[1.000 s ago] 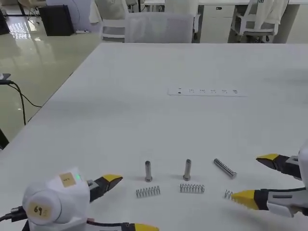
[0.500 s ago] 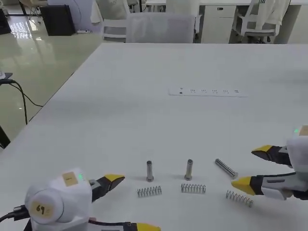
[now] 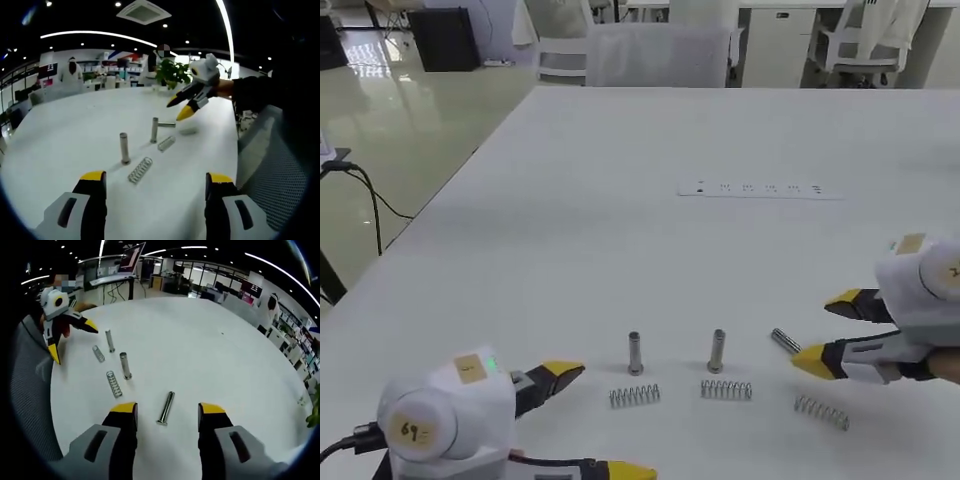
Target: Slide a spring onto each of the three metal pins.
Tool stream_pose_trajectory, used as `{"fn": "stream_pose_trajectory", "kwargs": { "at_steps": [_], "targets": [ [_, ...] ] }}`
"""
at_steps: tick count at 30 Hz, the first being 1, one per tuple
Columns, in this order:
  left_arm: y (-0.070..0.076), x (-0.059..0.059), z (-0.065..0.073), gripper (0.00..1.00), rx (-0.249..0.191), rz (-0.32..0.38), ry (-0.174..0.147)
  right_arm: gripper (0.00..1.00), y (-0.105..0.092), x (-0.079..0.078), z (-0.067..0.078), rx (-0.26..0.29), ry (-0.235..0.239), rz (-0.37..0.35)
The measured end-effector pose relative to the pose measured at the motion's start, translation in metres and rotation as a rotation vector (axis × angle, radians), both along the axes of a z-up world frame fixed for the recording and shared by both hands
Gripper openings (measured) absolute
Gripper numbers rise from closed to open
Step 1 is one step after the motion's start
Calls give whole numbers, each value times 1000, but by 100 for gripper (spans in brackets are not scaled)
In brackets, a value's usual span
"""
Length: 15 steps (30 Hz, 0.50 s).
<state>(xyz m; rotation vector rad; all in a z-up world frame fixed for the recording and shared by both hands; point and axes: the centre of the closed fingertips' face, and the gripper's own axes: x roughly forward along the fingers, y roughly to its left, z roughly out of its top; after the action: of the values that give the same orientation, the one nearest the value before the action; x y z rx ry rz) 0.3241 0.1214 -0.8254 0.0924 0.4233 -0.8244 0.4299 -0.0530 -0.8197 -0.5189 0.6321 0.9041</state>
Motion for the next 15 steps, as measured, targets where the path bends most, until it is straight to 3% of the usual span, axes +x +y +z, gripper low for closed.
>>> {"fn": "stream_pose_trajectory", "kwargs": {
  "at_steps": [9,15],
  "targets": [
    [1,0,-1,77,1,5,5,36,6,13,-12,-23,58,-23],
    [1,0,-2,76,0,6,7,29,13,14,-20,-35,96,-30]
  ]
}}
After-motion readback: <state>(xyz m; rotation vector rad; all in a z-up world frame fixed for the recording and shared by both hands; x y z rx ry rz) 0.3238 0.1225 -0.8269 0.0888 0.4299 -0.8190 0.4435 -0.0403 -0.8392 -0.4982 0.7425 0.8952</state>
